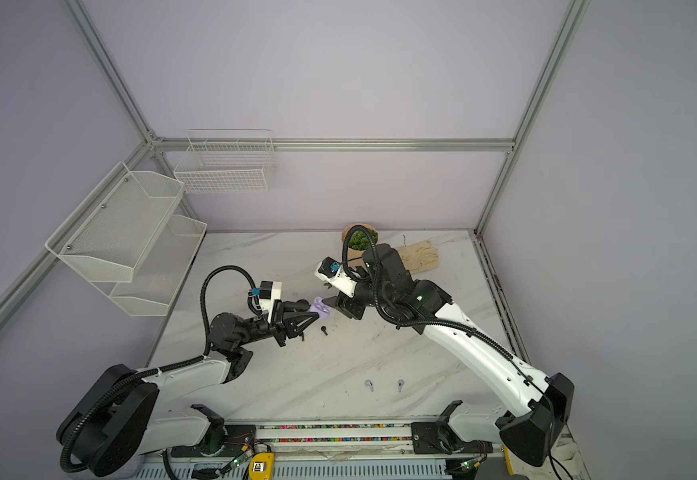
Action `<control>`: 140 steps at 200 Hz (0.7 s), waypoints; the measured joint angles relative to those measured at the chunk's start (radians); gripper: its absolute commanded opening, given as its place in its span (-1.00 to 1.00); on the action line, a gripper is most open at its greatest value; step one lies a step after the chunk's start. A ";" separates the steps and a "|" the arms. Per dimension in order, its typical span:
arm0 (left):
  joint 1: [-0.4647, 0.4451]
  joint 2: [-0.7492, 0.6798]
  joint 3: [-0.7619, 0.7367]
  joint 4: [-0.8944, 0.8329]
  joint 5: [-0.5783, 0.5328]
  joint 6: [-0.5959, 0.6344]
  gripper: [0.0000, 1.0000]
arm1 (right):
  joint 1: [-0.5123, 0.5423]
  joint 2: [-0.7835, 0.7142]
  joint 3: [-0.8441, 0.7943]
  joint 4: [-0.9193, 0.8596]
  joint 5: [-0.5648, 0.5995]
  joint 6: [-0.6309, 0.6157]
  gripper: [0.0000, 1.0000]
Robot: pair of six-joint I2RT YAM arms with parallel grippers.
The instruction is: Insert the wireless bluetooth earbuds into the charging case
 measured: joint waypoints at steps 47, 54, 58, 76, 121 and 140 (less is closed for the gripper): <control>0.000 0.000 0.000 0.004 0.004 0.000 -1.00 | -0.034 0.004 0.036 -0.003 -0.054 0.102 0.25; 0.000 0.000 0.000 0.004 0.006 0.000 -1.00 | -0.055 0.004 0.055 -0.006 -0.088 0.136 0.25; 0.000 0.000 0.000 0.004 0.006 0.000 -1.00 | -0.070 0.004 0.067 -0.008 -0.112 0.158 0.25; 0.000 0.000 0.000 0.005 0.010 -0.001 -1.00 | -0.145 0.004 0.104 -0.008 -0.221 0.249 0.25; 0.000 0.008 0.000 0.025 0.029 -0.014 -1.00 | -0.243 0.053 0.083 -0.011 -0.500 0.421 0.10; 0.000 0.019 0.000 0.038 0.034 -0.027 -1.00 | -0.245 0.079 0.029 -0.013 -0.552 0.451 0.12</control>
